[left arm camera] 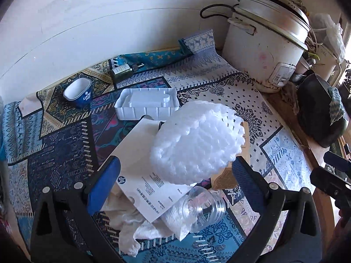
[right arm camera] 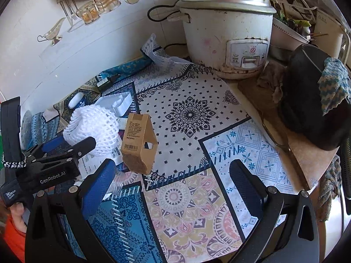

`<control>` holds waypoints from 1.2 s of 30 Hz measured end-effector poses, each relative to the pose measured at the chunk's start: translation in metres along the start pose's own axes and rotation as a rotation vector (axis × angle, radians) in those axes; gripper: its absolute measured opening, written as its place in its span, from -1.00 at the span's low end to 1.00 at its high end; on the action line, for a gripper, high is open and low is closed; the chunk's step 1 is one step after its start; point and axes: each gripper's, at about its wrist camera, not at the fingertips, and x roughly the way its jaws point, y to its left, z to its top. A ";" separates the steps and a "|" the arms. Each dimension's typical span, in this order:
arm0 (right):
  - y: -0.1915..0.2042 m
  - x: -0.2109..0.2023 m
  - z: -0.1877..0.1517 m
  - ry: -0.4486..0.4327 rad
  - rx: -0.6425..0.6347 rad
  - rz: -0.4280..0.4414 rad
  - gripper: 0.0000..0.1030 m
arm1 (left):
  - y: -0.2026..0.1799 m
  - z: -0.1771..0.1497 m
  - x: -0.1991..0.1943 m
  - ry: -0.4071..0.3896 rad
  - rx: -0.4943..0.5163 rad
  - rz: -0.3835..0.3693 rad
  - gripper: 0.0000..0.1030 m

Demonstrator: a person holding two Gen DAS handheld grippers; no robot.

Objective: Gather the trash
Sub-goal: 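Grasp the white foam net with the left tool while the right tool grasps the brown cardboard box, then lift the foam net and cardboard box with both tools toward the floor bin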

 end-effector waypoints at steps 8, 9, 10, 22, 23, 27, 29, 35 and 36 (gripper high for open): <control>0.026 0.043 0.004 0.071 -0.007 0.006 0.99 | 0.017 0.012 0.010 -0.007 -0.033 -0.123 -0.13; 0.031 0.049 0.004 0.075 -0.013 0.011 0.98 | 0.020 0.013 0.010 -0.007 -0.039 -0.126 -0.27; 0.036 0.055 0.005 0.080 -0.018 0.011 0.97 | 0.022 0.014 0.009 -0.010 -0.044 -0.128 -0.37; 0.063 0.111 0.002 0.155 -0.039 -0.023 0.33 | 0.051 0.016 -0.023 -0.093 -0.081 -0.069 -0.56; 0.063 0.113 0.002 0.159 -0.041 -0.025 0.21 | 0.052 0.014 -0.026 -0.097 -0.084 -0.062 -0.56; 0.061 0.114 0.001 0.166 -0.045 -0.027 -0.30 | 0.050 0.010 -0.034 -0.108 -0.081 -0.030 -0.56; 0.057 0.111 0.001 0.155 -0.041 -0.019 -0.30 | 0.047 0.008 -0.038 -0.113 -0.078 -0.017 -0.56; 0.046 0.081 0.000 0.089 -0.068 -0.007 -0.30 | 0.032 0.000 -0.058 -0.133 -0.091 -0.003 -0.57; 0.043 0.074 0.000 0.078 -0.072 -0.001 -0.30 | 0.029 -0.001 -0.062 -0.132 -0.098 -0.001 -0.57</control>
